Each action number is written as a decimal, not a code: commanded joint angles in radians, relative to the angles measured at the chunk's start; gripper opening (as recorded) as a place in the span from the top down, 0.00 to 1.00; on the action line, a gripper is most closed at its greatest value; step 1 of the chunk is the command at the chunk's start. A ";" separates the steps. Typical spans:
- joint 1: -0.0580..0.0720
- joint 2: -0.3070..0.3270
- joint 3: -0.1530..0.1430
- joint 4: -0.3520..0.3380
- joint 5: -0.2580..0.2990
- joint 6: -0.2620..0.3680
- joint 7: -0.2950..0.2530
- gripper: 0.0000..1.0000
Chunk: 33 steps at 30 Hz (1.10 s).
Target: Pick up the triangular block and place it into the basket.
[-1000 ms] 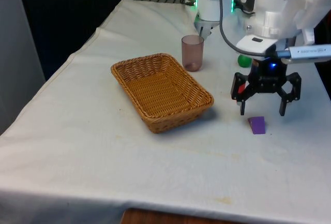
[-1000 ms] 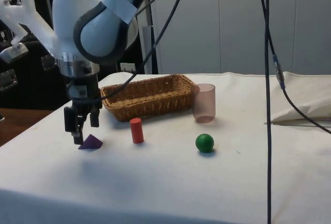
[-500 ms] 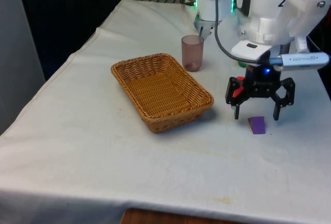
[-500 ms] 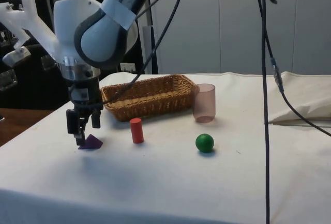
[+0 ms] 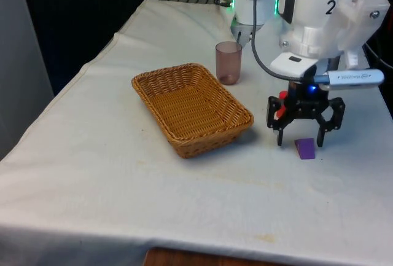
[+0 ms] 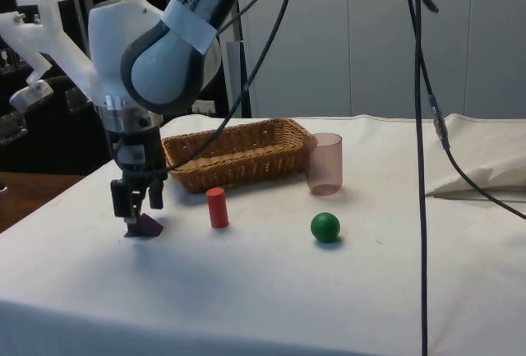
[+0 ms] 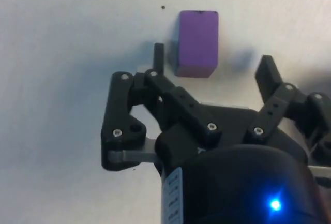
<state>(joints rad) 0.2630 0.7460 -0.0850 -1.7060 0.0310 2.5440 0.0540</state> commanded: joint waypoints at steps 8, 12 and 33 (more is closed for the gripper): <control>0.000 0.002 -0.001 0.000 0.000 0.000 -0.001 0.53; 0.000 0.005 -0.002 0.002 -0.002 0.006 -0.002 0.67; 0.001 -0.113 -0.004 -0.004 -0.003 -0.102 -0.001 0.66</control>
<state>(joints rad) 0.2630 0.6440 -0.0870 -1.7060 0.0310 2.4520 0.0530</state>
